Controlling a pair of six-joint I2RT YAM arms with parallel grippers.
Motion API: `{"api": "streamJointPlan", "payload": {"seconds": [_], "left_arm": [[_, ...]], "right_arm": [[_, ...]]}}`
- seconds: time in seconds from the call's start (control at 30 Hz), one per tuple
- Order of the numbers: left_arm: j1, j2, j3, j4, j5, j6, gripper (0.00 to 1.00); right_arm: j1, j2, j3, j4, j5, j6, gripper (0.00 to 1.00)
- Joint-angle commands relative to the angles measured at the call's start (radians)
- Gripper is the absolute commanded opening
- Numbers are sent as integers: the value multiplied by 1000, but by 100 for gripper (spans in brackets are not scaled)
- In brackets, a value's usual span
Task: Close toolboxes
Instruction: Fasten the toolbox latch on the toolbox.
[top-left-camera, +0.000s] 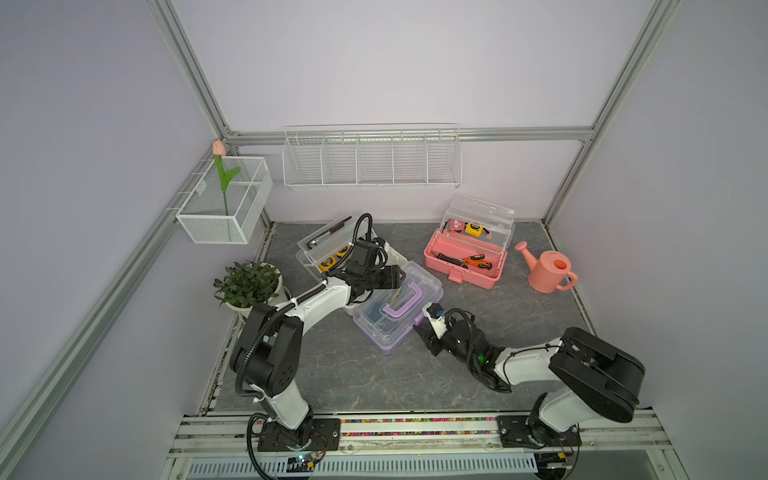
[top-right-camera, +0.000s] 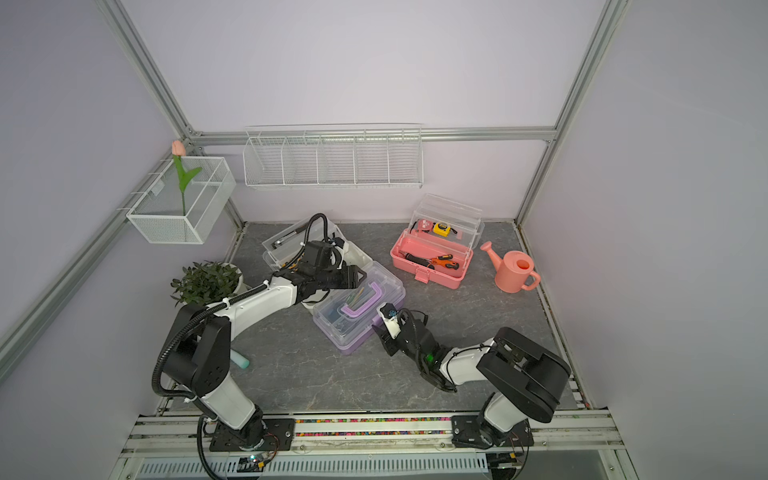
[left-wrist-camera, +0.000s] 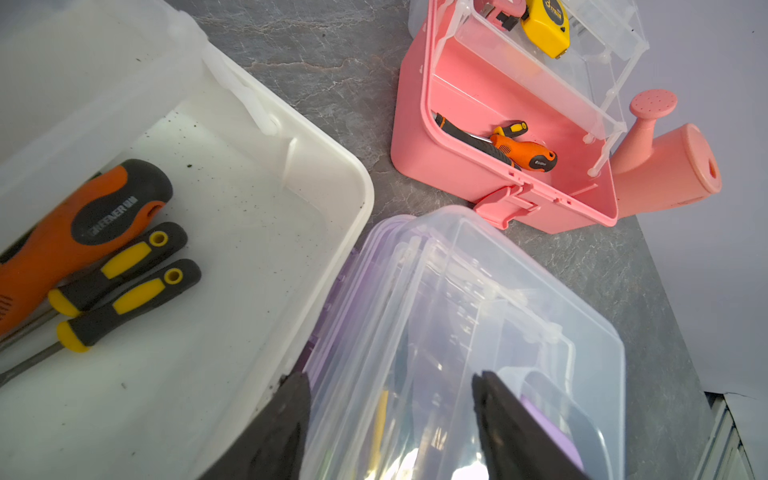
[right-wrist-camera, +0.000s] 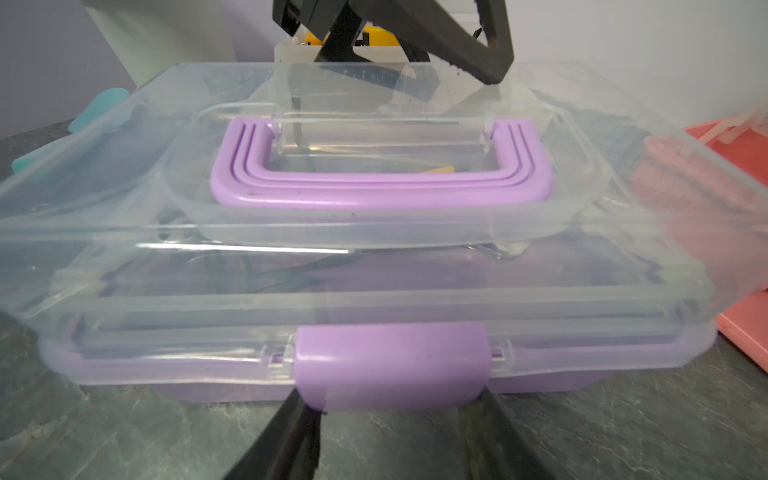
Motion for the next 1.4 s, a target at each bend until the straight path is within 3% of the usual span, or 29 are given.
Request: {"api": "streamJointPlan", "payload": {"seconds": [0.0,0.5,1.13,1.37], "left_arm": [[-45,48,-46,-126,74,-29,65],[-46,56,-34,-136,77,-28,65],[-49,105,-27,-142,78,-17,65],[-52,116,-26,-135,87,-22,65]], "right_arm": [[-4,2,-29,-84,-20,7,39],[-4,6,-110,21,-23,22,43],[-3,-118,-59,-113,6,-14,40],[-3,-95,-34,-116,-1,-29,40]]}}
